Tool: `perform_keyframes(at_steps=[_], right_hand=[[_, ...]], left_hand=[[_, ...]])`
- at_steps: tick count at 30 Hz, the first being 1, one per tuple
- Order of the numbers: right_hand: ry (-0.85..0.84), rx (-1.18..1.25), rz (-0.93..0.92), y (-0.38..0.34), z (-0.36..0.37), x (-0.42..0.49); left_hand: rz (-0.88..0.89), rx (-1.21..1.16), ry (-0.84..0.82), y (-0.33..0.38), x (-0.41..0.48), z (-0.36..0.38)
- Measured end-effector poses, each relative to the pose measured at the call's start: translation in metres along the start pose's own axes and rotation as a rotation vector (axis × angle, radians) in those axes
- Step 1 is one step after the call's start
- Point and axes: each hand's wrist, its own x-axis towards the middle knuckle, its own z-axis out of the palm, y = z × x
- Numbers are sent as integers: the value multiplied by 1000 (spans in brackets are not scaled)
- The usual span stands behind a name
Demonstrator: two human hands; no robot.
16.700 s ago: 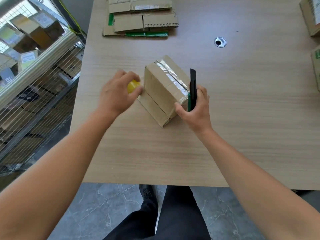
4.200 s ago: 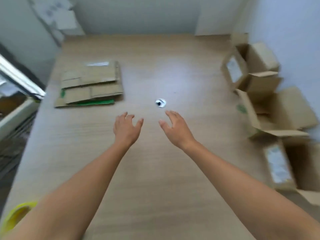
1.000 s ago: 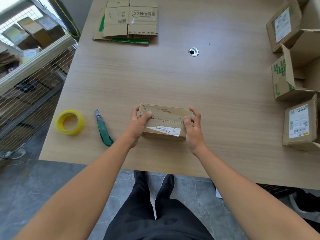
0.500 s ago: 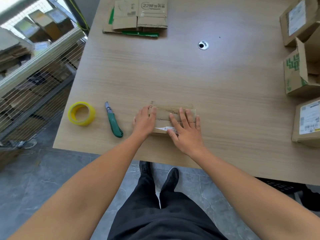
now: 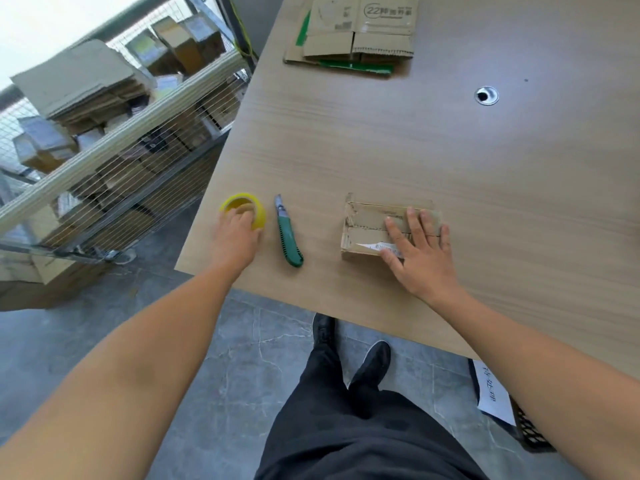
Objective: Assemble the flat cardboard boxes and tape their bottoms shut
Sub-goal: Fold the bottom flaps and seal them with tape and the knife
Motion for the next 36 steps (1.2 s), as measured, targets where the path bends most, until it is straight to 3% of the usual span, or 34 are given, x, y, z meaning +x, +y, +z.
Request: perform_keyframes(at_steps=[2,4,7,9,12,18,26,36], right_hand=[[-5,33,-6,-3,-2,3],[4,112,0,-4,-6,5],[76,307,1,-6,-10,6],[131,541,19,-5,-15,6],[169,734,43,1,-18,9],[238,679,137,-7,-17,18],[313,722,103,-9,-17,12],[120,689,20,6,-14,10]], left_hand=[[113,-124,125,37,-8,-8],[348,-207,236,83,-18,-10],[661,-201,221,142,-32,-1],[760,-134,202,165,-35,11],[772,-84,229,173,-35,26],[764,-90,248,170,-31,34],[749,-67,226,171,-30,33],[1119,100,499,134,7,-11]])
